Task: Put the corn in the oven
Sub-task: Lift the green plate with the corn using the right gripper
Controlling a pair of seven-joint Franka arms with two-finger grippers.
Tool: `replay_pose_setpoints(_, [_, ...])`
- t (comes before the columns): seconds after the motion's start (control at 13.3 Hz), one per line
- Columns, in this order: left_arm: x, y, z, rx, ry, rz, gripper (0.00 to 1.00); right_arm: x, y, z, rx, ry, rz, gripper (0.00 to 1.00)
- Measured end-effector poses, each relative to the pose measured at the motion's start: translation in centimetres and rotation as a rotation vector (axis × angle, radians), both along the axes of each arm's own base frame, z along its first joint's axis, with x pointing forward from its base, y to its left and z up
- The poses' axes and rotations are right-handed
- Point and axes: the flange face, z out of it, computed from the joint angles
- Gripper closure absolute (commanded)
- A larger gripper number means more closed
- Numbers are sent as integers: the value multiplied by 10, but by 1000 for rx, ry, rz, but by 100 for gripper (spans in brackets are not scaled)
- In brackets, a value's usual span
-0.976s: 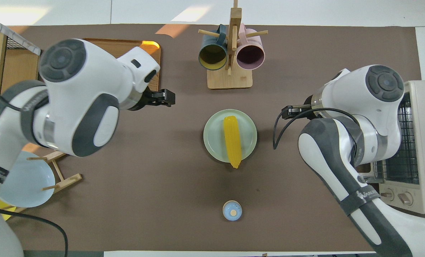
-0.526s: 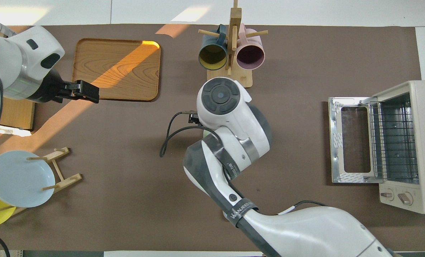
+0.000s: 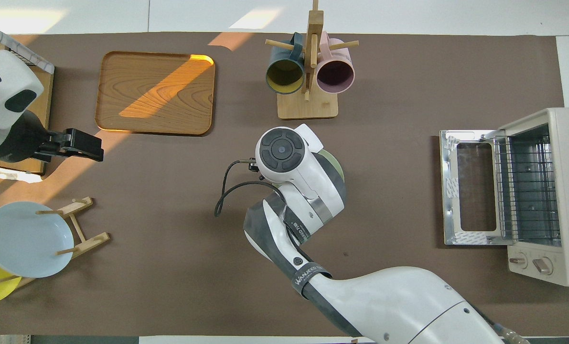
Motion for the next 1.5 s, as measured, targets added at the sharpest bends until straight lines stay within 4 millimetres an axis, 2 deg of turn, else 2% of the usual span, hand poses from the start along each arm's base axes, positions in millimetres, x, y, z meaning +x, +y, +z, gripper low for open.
replay_pose_setpoints(0.15, [0, 1, -2, 2, 4, 2, 0, -7, 2, -7, 7, -9, 9, 46])
replay_pose_setpoints(0.23, [0, 3, -2, 2, 4, 4, 0, -10, 3, -8, 8, -9, 13, 55])
replay_pose_setpoints(0.3, [0, 3, -2, 2, 4, 6, 0, -12, 3, -9, 6, -7, 14, 70])
replay_pose_setpoints(0.38, [1, 5, -2, 2, 4, 8, 0, -14, 2, -9, 4, -4, 15, 96])
replay_pose_setpoints(0.45, [1, 5, -2, 2, 3, 6, 0, -16, 2, -10, 3, -2, 16, 100])
replay_pose_setpoints(0.68, [1, 3, -1, 1, 0, -12, 0, -19, 0, -6, -5, 3, 20, 100])
replay_pose_setpoints(0.9, [1, 3, 5, 0, -10, -18, 0, -15, -6, 12, -61, 0, 43, 100])
replay_pose_setpoints(1.13, [0, 1, 5, 6, -7, -26, 0, 0, -21, 40, -162, 34, 54, 100])
replay_pose_setpoints(1.35, [-1, -4, 5, 11, -8, -39, 0, 12, -52, 41, -268, 70, 75, 100])
replay_pose_setpoints(1.5, [-1, -3, 5, 12, -9, -37, 0, 28, -95, 47, -306, 124, 88, 100])
